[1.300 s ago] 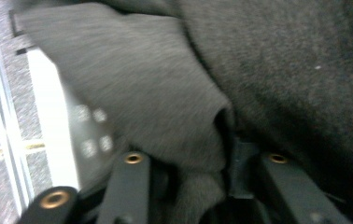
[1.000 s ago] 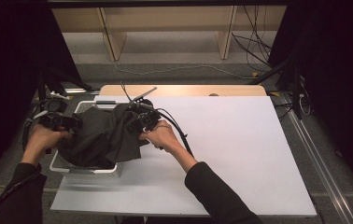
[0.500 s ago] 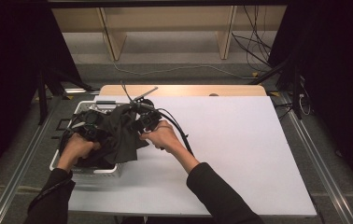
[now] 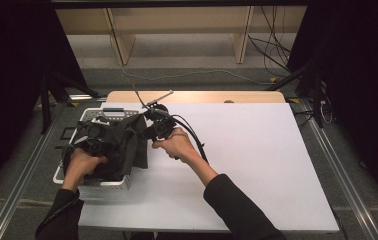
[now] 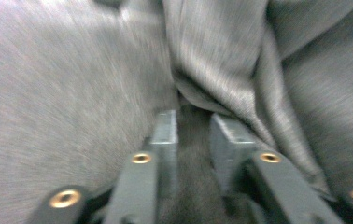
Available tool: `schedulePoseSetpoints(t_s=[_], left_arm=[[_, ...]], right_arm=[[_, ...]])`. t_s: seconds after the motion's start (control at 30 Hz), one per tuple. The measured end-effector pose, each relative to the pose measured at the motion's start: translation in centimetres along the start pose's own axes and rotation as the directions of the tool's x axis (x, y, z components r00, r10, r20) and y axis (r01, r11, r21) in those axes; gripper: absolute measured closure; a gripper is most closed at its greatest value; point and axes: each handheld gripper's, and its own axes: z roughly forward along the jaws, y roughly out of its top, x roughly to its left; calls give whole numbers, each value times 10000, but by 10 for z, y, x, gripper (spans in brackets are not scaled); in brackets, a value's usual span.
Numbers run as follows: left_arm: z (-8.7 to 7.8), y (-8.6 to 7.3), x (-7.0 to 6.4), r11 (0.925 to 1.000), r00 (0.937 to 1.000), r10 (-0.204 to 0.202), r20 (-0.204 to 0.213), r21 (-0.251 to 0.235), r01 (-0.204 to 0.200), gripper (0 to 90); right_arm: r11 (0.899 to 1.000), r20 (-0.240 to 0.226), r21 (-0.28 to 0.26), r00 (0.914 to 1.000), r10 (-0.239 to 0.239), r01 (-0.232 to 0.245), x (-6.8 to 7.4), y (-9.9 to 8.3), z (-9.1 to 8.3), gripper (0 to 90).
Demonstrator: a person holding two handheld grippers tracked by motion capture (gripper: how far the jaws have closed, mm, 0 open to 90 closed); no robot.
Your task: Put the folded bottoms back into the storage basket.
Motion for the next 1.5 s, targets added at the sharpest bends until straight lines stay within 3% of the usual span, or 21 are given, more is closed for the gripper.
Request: schedulePoseSetpoints(t_s=[0.1,0.2,0.33,0.4,0.43,0.47,0.5,0.6,0.8,1.07,1.13,1.23,1.33,1.43,1.5], left_arm=[[-12,9,-10,9992,9992,-161,367,-368,174,553],[-17,16,-25,9983,9957,-89,918,-567,141,495],[-1,22,-43,9999,9985,117,532,76,-121,452],[8,22,-45,9992,9984,268,498,283,-282,495],[10,22,-45,9995,9989,242,399,203,-250,540],[10,22,-44,9998,9992,202,345,39,-204,679],[9,23,-42,9999,9983,105,579,5,-105,750],[5,25,-39,9998,9983,156,556,-93,-151,859],[7,25,-38,9996,9975,285,641,-79,-281,870],[8,24,-26,9998,9964,-209,825,52,205,874],[8,25,-20,9996,9972,-264,694,102,257,875],[12,23,-18,9995,9969,-290,731,172,278,877],[22,22,-21,9987,9991,-92,416,512,71,878],[30,22,-15,9976,9979,-327,554,620,293,878],[33,20,-14,9973,9981,-299,537,692,261,878]], right_arm=[[9999,106,-23,9999,-116,116,-1,-3,-5,645],[9995,231,-133,9993,-279,282,-1,-6,-13,546],[9990,419,-349,9987,-281,295,-4,-12,-24,467],[9984,405,-448,9987,-323,341,-7,-17,-32,465],[9984,397,-479,9988,-290,309,-8,-19,-34,467],[9982,380,-507,9988,-298,317,-10,-22,-38,470],[9980,351,-547,9989,-302,321,-12,-24,-41,471],[9979,391,-615,9990,-196,220,-19,-32,-48,478],[9968,397,-801,9992,40,-8,-32,-46,-63,490],[9954,359,-955,9993,54,-19,-40,-62,-81,494],[9954,403,-959,9992,35,4,-42,-67,-84,495],[9945,613,-1037,9981,-48,111,-44,-73,-89,496],[9933,802,-1146,9967,-74,166,-45,-79,-95,492],[9884,830,-1520,9965,56,71,-46,-87,-103,466],[9835,1109,-1793,9938,-33,233,-46,-94,-108,431]])
